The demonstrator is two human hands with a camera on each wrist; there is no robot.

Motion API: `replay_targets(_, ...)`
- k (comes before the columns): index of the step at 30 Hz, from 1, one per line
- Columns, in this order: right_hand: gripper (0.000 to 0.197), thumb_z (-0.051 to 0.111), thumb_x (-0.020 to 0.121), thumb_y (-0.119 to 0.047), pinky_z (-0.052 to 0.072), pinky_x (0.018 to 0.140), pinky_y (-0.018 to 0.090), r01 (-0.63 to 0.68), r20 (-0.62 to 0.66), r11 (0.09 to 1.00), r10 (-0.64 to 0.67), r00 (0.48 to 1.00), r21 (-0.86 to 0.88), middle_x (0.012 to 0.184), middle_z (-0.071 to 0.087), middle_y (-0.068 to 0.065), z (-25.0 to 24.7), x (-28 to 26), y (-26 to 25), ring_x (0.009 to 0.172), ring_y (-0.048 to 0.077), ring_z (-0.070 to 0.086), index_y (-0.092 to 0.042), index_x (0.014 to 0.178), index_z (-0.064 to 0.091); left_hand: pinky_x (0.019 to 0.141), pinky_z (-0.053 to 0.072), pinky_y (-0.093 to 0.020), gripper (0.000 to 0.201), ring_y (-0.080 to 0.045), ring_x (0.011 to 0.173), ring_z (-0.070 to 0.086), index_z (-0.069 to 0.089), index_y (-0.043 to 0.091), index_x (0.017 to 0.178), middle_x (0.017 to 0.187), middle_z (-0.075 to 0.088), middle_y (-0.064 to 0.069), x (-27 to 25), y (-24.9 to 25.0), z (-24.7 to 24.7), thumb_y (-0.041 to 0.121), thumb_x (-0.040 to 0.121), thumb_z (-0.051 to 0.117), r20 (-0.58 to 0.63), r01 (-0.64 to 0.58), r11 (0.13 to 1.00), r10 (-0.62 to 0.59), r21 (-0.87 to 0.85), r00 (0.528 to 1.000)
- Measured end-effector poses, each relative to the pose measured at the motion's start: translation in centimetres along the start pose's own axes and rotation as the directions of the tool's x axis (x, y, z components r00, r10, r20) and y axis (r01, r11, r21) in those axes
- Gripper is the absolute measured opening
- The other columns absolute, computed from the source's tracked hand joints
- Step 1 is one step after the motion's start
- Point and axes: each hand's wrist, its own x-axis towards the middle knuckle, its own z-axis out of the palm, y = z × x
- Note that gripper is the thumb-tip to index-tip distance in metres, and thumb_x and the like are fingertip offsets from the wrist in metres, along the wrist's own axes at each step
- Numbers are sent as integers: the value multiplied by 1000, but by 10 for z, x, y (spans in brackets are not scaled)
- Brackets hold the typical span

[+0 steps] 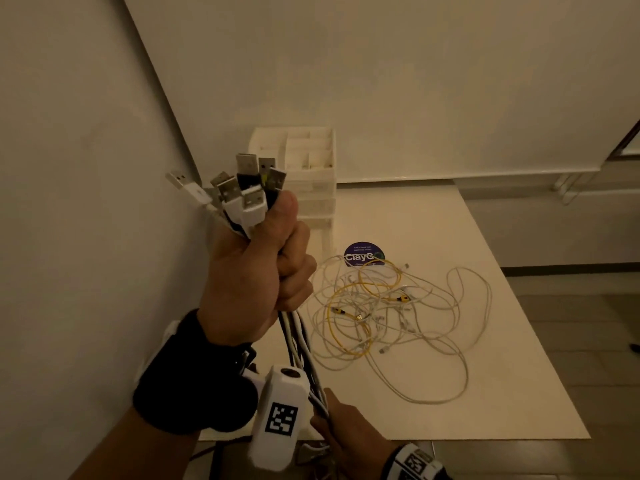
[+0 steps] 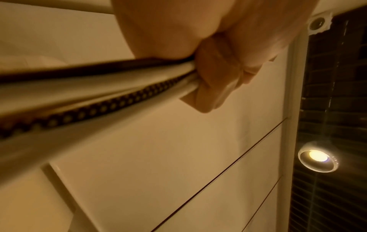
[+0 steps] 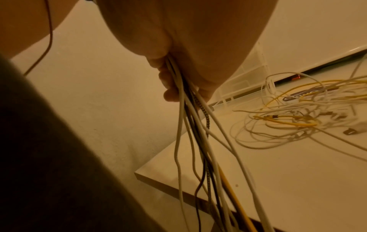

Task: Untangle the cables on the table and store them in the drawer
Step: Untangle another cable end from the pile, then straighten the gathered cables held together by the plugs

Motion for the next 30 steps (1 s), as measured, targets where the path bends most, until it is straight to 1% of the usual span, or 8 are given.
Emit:
replay_targets(10, 8, 45, 99, -22, 38, 79, 27, -80, 80, 991, 71, 994, 105, 85, 48, -6, -12, 2, 11, 86, 19, 48, -21, 97, 37, 40, 17, -12, 48, -7, 30, 16, 25, 17, 53, 43, 22, 3, 4, -17, 2, 31, 96, 43, -75, 15, 999, -12, 41, 997)
replay_targets(11, 10, 48, 97, -24, 41, 83, 29, -64, 98, 992, 53, 994, 109, 92, 51, -2, -14, 2, 14, 91, 21, 51, -19, 101, 40, 40, 17, -12, 48, -7, 30, 16, 25, 17, 53, 43, 22, 2, 3, -19, 4, 32, 94, 43, -69, 22, 998, -19, 53, 997)
replay_targets(14, 54, 60, 87, -32, 38, 102, 34, -5, 152, 1000, 9, 988, -26, 133, 45, 0, -38, -3, 41, 123, 17, 46, -24, 135, 36, 40, 20, -12, 47, -7, 30, 17, 30, 17, 51, 44, 20, -1, 0, -23, 9, 29, 93, 44, -49, 32, 994, -27, 101, 998)
replay_targets(17, 78, 54, 81, -11, 26, 115, 37, -89, 172, 981, 119, 978, -173, 155, 23, -4, -77, -4, 74, 141, 17, 26, -27, 149, 19, 39, 21, -12, 46, -8, 30, 17, 33, 18, 49, 44, 22, 0, -2, -22, 8, 28, 93, 43, -55, 50, 992, -44, 112, 997)
replay_targets(19, 73, 44, 84, -4, 30, 114, 37, -180, 18, 907, 202, 979, -381, 157, 20, -1, -101, 6, 94, 142, 23, 27, -22, 150, 20, 39, 22, -12, 46, -7, 30, 18, 35, 19, 48, 43, 23, 1, -2, -22, 7, 28, 92, 44, -78, 58, 993, -50, 107, 996)
replay_targets(22, 61, 40, 87, -1, 44, 101, 39, -280, -250, 754, 158, 955, -594, 151, 28, 2, -129, 28, 117, 131, 26, 43, -17, 145, 30, 39, 23, -12, 46, -7, 29, 19, 36, 18, 48, 43, 25, 2, -1, -26, 7, 30, 91, 48, -111, 71, 991, -59, 109, 992)
replay_targets(24, 54, 42, 91, -2, 47, 92, 38, -301, -277, 659, 144, 950, -690, 149, 30, 1, -139, 41, 128, 124, 27, 47, -17, 142, 34, 38, 24, -12, 46, -7, 29, 21, 37, 19, 49, 42, 26, 2, -1, -29, 6, 36, 87, 55, -118, 85, 990, -72, 115, 990)
replay_targets(30, 34, 40, 96, -3, 43, 98, 40, -252, -211, 459, 139, 967, -852, 137, 41, 13, -153, 66, 147, 127, 31, 41, -5, 129, 48, 41, 26, -12, 51, -7, 31, 21, 37, 18, 53, 45, 27, 2, 1, -28, 0, 48, 79, 69, -96, 81, 989, -69, 122, 993)
